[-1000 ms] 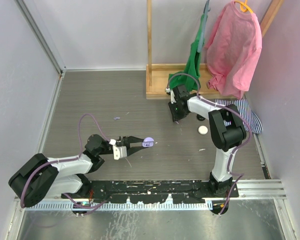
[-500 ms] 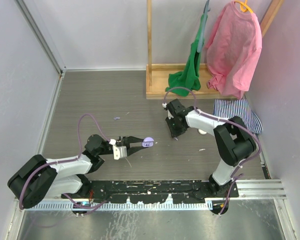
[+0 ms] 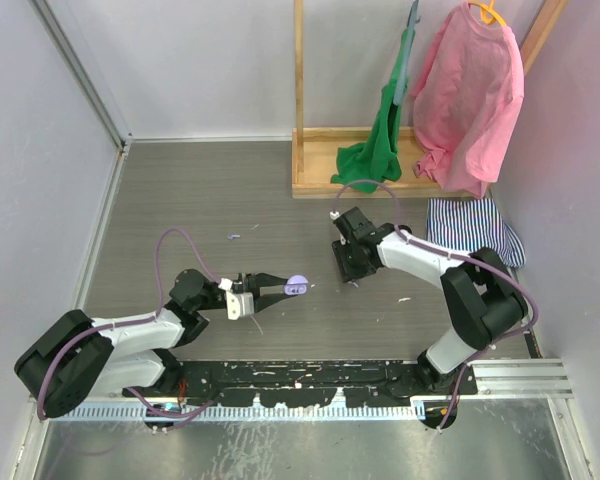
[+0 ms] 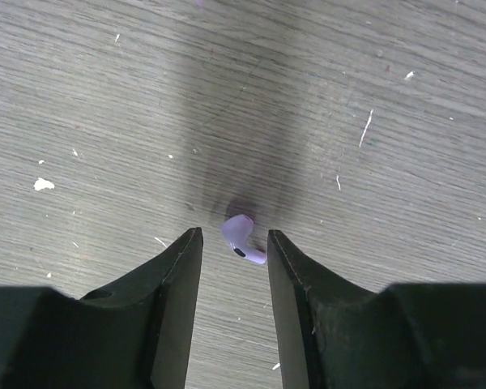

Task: Insert the wireless bluetooth earbuds into the charging case
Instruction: Move the earbud to the center of the board.

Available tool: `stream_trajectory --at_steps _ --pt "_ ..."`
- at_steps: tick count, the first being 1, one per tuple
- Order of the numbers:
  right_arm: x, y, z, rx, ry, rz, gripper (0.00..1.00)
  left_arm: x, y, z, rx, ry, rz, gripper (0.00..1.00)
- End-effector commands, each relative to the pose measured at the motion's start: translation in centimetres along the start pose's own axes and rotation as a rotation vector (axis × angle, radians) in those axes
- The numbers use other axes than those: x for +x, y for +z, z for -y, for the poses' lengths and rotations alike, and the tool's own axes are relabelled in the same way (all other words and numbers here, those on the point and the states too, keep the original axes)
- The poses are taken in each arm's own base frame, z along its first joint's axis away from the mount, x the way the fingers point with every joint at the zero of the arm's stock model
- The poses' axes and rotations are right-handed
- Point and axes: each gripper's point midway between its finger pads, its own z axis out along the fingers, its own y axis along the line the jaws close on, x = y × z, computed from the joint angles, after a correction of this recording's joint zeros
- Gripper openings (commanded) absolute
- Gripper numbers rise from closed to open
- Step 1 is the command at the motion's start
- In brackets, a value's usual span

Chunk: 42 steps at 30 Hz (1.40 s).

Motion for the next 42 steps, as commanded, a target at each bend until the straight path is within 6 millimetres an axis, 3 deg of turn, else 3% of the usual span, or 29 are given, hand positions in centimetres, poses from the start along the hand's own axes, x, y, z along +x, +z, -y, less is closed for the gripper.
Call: stream_trajectory --at_steps 1,10,19,30,42 --pt "-0.7 -1.1 -0.3 -0.011 0.023 0.054 0.44 -1.7 0.3 -0.9 -0.018 0.056 0.048 0.0" --pt "0.7 -0.7 -0.2 -0.004 0.016 0.026 0.44 -1.8 0.3 -1.0 -0.019 0.057 0.05 0.0" --pt "1.3 -1.1 -1.9 -0.059 -0.012 0.008 0.43 -1.8 0.3 -1.0 -0.019 0.055 0.05 0.0" --pt "-1.2 -2.8 -0.8 0.026 -0.007 0.074 0.44 -1.8 0.3 -0.9 -0.017 0.054 0.051 0.0" --pt "-2.2 -1.0 -0.2 0.073 0.031 0.008 0.44 -1.8 0.3 -0.9 -0.018 0.051 0.049 0.0"
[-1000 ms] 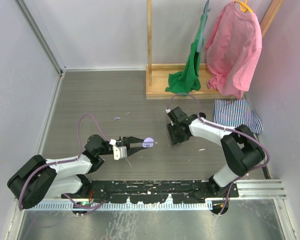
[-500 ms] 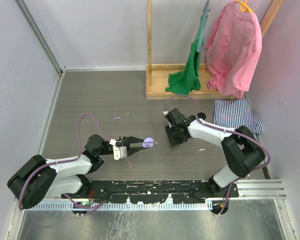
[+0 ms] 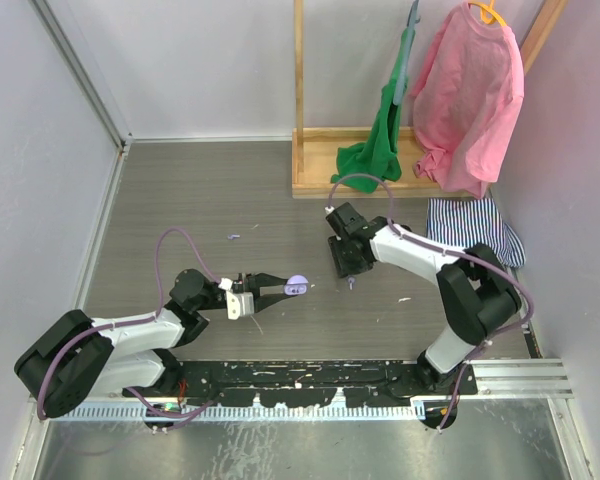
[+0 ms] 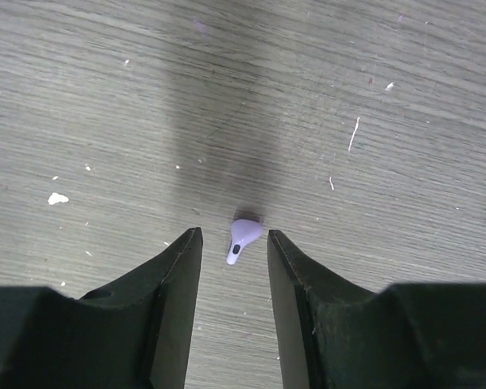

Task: Insert the wireless bluetooth earbuds into the charging case
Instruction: Move the earbud to the center of the board, then pick up the earbud from the center of the board.

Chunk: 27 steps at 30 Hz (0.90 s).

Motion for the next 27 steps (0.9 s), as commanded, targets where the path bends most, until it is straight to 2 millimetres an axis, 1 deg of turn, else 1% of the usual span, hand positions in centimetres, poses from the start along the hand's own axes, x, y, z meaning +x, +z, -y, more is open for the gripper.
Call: stream_trajectory --at_steps 1,6,10,16,22,27 --pt "-0.8 0.3 0.3 0.016 0.027 -0.012 0.42 -1.9 0.3 -1.0 -0.019 0.056 0.05 0.0" --pt "0.3 1.3 0.8 0.017 0.039 -0.053 0.4 -1.8 0.3 -1.0 -0.02 0.055 0.048 0.0" --pt "0.7 2.1 0.8 -0.002 0.043 -0.074 0.37 -1.6 0.4 -1.0 -0.019 0.054 0.045 0.0" --pt "1.5 3.0 0.5 -0.02 0.044 -0.11 0.36 -1.5 0.4 -1.1 -0.021 0.051 0.042 0.0" --pt "2.1 2.7 0.5 -0.026 0.045 -0.129 0.35 -1.2 0.5 -1.0 -0.016 0.044 0.036 0.0" --pt "1.8 2.2 0.8 -0.011 0.051 -0.115 0.37 -1.2 0.6 -1.0 -0.016 0.044 0.036 0.0"
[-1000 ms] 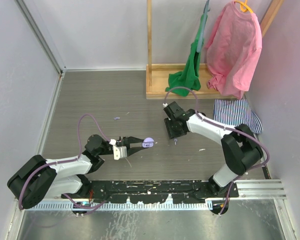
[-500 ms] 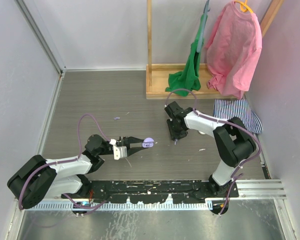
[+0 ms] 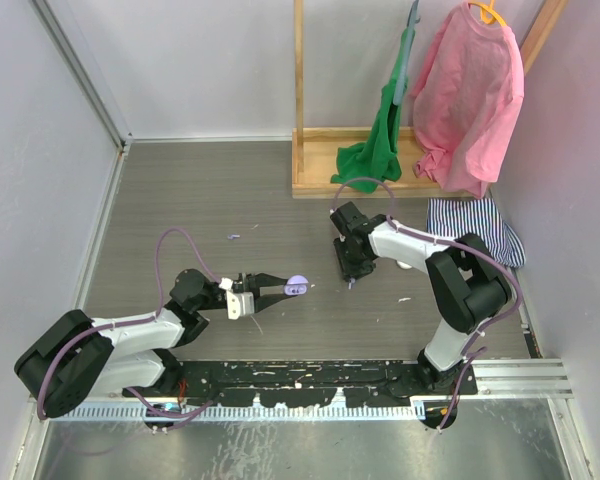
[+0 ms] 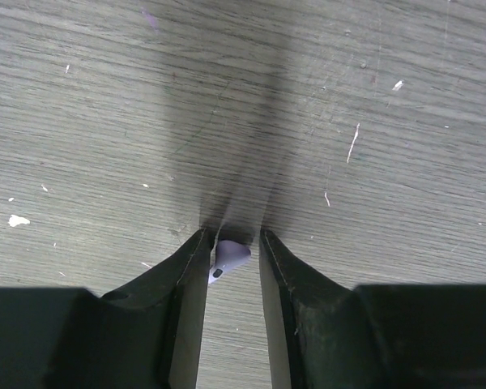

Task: Insert the wireless bluetooth earbuds into the charging case
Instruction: Pick up the earbud from the center of the board.

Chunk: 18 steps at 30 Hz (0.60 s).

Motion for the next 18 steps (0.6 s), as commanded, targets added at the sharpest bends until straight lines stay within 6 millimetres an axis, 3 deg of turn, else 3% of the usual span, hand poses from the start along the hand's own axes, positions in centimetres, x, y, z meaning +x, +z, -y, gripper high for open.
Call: stream_trajectory --at_steps 1,18 --pt "0.46 -0.2 0.07 0.002 0.008 -0.011 0.37 -1.31 0.56 -1.08 -0.017 0.046 0.039 0.0" --pt "1.1 -0.36 0.13 0.005 0.037 -0.019 0.33 -1.36 0.57 -1.12 -0.016 0.045 0.038 0.0"
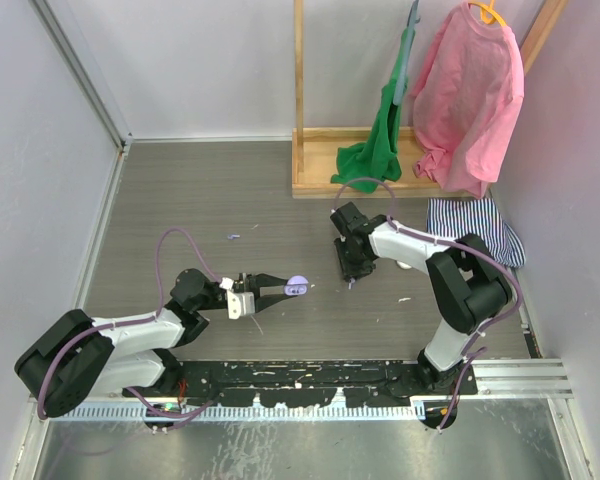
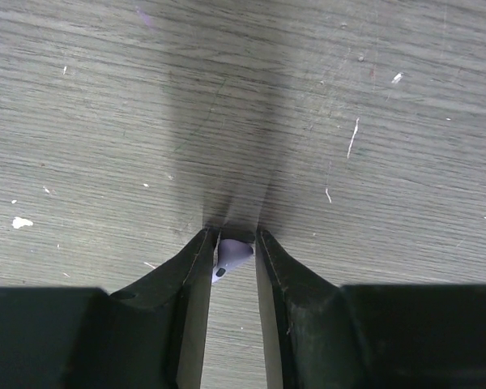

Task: Insert the wireless bluetooth earbuds into the charging case
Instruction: Pick up the earbud from the center of the board.

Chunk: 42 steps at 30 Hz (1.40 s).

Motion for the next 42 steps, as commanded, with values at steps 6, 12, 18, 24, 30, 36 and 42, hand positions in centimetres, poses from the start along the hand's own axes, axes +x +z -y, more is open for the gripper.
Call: stream_trajectory --at_steps 6,12,18,24,30,36,42 --pt "0.9 -0.8 -0.2 -0.014 0.007 -0.005 0.27 -1.5 0.6 -1.2 -0.019 0.052 0.042 0.0" --pt "-0.4 -1.9 -1.0 -0.054 -0.007 0.056 0.24 -1.5 0.6 -1.2 -0.021 0.053 0.041 0.0" --pt "-2.8 -4.3 -1.7 -0.099 -0.03 0.201 0.22 -1.5 0.6 -1.5 -0.03 0.051 0.039 0.0" --pt "-5.0 -7.6 -2.6 -0.128 -0.054 0.365 0.21 -1.0 0.5 -2.4 -0.085 0.04 0.02 0.0" --pt "-7.0 -12.8 -4.4 -0.185 -0.087 0.587 0.21 -0.9 0.6 -2.8 -0.111 0.044 0.026 0.0" --pt "-7.5 -18.2 -6.1 -0.262 -0.139 0.805 0.21 -0.9 0.3 -3.4 -0.151 0.057 0.025 0.0" --pt "-6.8 -21.6 -8.1 -0.353 -0.19 0.965 0.21 -0.3 -0.2 -4.5 -0.222 0.067 -0.004 0.0"
